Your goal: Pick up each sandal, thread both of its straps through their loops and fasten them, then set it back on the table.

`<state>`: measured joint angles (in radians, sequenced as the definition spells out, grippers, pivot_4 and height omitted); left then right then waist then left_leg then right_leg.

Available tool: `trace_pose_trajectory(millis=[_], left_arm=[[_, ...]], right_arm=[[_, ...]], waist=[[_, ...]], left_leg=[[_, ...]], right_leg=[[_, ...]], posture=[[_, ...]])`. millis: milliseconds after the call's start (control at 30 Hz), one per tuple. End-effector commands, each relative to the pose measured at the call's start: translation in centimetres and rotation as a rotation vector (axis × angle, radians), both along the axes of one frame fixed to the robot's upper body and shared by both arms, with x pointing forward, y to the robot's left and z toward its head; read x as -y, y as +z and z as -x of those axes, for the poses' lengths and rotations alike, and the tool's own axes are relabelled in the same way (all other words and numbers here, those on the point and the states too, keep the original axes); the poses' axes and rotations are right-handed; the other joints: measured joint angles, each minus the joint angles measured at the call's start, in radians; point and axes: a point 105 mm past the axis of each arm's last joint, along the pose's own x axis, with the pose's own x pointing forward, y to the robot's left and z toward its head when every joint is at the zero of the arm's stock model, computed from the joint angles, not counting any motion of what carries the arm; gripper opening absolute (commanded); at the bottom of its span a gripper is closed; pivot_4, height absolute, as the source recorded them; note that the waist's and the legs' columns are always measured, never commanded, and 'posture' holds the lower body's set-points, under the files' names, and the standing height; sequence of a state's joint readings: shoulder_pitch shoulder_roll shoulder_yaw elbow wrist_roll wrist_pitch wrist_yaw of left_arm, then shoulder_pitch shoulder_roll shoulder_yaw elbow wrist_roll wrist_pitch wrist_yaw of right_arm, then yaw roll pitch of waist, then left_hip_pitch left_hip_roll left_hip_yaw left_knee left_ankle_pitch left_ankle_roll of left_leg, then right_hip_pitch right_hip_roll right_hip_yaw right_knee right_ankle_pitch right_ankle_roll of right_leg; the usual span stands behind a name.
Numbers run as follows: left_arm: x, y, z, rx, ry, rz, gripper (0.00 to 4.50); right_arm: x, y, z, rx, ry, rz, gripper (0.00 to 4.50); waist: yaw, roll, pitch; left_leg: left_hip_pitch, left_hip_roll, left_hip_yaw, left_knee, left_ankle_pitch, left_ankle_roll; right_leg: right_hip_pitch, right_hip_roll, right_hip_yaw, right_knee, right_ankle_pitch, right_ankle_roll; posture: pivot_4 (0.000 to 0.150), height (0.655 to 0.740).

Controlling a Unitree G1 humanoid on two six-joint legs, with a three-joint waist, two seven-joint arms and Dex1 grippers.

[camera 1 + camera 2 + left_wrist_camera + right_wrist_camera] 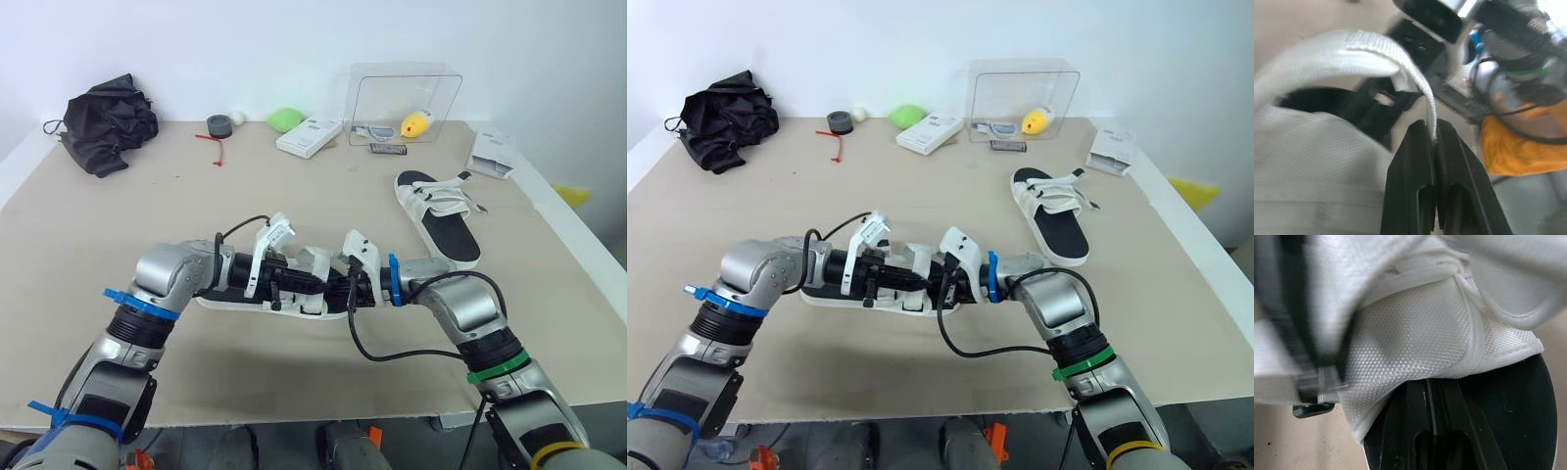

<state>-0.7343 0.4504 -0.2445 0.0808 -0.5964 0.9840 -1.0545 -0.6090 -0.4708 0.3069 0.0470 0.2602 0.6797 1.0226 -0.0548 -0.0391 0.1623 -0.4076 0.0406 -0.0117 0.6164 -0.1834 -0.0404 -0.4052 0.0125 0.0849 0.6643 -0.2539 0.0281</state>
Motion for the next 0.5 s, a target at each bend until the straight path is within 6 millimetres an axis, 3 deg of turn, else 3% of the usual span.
trace_pose_trajectory(millis=[33, 267, 500], left_arm=[[0.1, -0.6, -1.1, -0.002, 0.059, -0.003, 0.07], [0.0, -0.8, -1.4, 0.068, 0.047, -0.021, 0.07], [-0.7, -2.1, -1.6, 0.282, -0.018, -0.094, 0.07]], right_arm=[[0.7, -2.5, 0.3, -0.07, -0.038, 0.073, 0.0], [0.7, -2.6, 0.3, -0.072, -0.039, 0.071, 0.0], [0.7, -2.6, 0.3, -0.074, -0.042, 0.071, 0.0]], waist=[[0.001, 0.0, 0.0], [0.001, 0.0, 0.0], [0.001, 0.0, 0.0]], left_leg=[[0.0, 0.0, 0.0, 0.0, 0.0, 0.0], [0.0, 0.0, 0.0, 0.001, 0.0, 0.0], [0.0, 0.0, 0.0, 0.001, 0.0, 0.0]], right_leg=[[0.0, 0.0, 0.0, 0.0, 0.0, 0.0], [0.001, 0.0, 0.0, 0.0, 0.0, 0.0], [0.0, 0.0, 0.0, 0.0, 0.0, 0.0]], posture=[[0.15, 0.74], [0.15, 0.74], [0.15, 0.74]])
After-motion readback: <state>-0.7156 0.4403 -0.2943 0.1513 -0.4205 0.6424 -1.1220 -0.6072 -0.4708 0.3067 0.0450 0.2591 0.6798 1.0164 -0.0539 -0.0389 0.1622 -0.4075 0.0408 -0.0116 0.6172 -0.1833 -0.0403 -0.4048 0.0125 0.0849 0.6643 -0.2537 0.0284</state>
